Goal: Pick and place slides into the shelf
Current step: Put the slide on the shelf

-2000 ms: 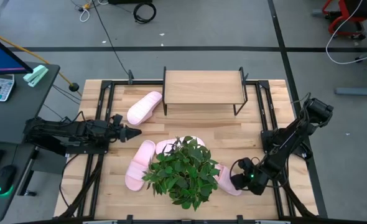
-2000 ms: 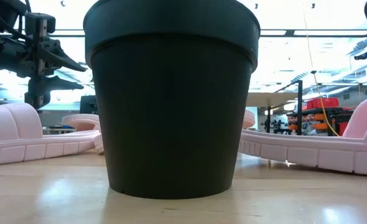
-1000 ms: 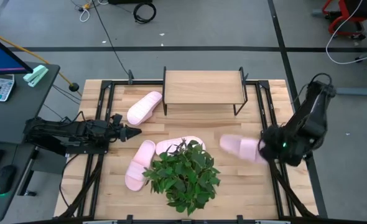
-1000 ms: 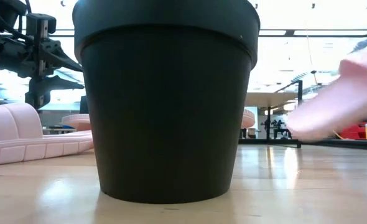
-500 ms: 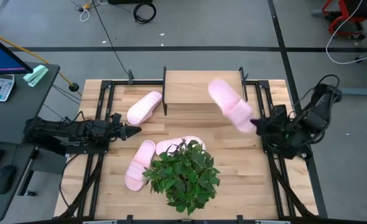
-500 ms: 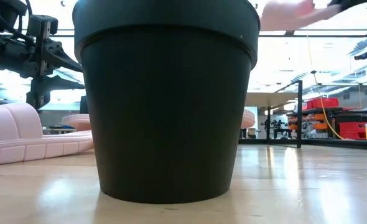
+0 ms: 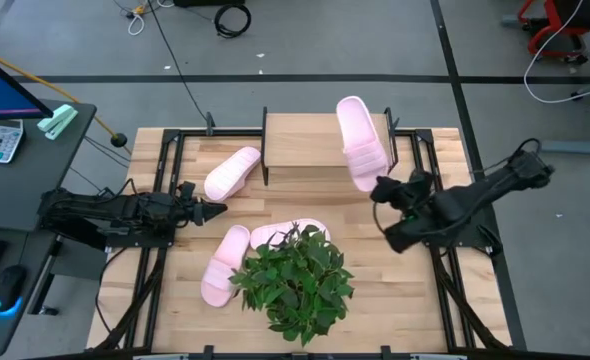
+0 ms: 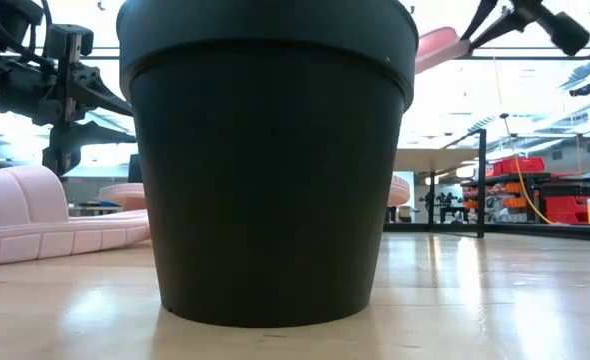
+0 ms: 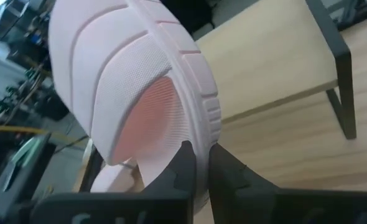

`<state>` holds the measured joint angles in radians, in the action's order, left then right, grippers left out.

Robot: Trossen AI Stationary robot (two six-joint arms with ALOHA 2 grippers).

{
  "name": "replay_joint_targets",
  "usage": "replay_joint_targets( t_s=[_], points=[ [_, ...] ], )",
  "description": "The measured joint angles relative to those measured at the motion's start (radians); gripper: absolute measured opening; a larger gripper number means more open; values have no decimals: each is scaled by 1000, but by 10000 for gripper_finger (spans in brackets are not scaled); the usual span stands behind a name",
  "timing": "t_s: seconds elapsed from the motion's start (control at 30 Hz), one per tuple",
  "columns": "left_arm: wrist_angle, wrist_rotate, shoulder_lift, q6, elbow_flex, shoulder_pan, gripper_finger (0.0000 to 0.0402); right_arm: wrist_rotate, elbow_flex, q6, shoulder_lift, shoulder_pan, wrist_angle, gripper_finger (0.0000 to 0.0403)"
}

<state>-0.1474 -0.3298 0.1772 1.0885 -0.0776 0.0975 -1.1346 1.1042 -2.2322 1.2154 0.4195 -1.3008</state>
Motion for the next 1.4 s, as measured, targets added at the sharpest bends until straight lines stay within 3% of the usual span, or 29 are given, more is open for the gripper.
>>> replay_joint_targets(
  t_s=[0.23,0.6,1.07,1.4],
  points=[
    [0,0,0,0,0,0,162,13,0,0,49,-104,46,22],
    [0,0,0,-13,0,0,162,210,0,16,49,-219,-160,22],
    [1,0,0,-34,0,0,161,267,0,34,53,-329,-104,22],
    [1,0,0,-35,0,0,159,316,-15,33,117,-348,-26,22]
  ],
)
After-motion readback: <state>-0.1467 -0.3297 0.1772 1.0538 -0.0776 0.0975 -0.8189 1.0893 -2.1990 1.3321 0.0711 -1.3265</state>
